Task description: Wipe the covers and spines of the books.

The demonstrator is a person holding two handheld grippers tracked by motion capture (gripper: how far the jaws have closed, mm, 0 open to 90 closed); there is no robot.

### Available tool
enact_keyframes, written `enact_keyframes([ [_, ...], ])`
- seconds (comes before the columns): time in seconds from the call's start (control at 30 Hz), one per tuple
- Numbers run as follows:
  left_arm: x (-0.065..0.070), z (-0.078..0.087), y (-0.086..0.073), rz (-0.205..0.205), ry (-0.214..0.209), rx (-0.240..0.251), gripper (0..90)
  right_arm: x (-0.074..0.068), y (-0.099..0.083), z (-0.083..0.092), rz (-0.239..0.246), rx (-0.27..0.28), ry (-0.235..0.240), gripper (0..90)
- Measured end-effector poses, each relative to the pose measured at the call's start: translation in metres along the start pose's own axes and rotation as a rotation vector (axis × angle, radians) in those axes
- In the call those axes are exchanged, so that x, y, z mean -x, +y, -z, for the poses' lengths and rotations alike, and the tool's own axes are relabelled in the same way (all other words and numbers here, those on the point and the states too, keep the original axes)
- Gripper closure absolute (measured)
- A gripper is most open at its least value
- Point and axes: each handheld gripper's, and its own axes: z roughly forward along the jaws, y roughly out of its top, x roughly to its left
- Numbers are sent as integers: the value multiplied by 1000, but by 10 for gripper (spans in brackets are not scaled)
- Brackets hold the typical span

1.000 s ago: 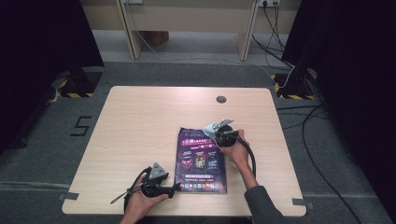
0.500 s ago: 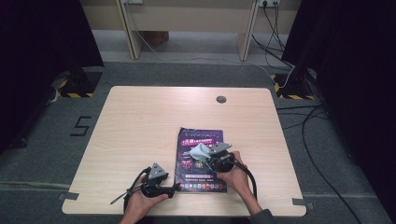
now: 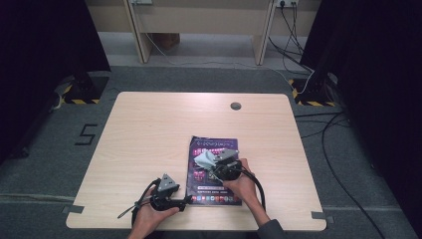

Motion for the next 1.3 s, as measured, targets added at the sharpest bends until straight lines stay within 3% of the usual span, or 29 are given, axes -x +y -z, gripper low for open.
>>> enact_keyframes([
  [0.17,0,0,0,-2,0,2,341,-15,10,-7,39,1,17,775],
  [0.33,1,0,0,-16,10,2,341,-25,7,-4,78,-3,42,781],
  [0.73,2,0,0,-10,12,3,338,-39,-21,24,105,-6,82,790],
  [1.13,-3,2,1,11,-15,-13,322,-46,-47,50,90,-10,94,792],
  [1.3,-9,8,3,41,18,11,304,-51,-52,55,98,-10,93,791],
])
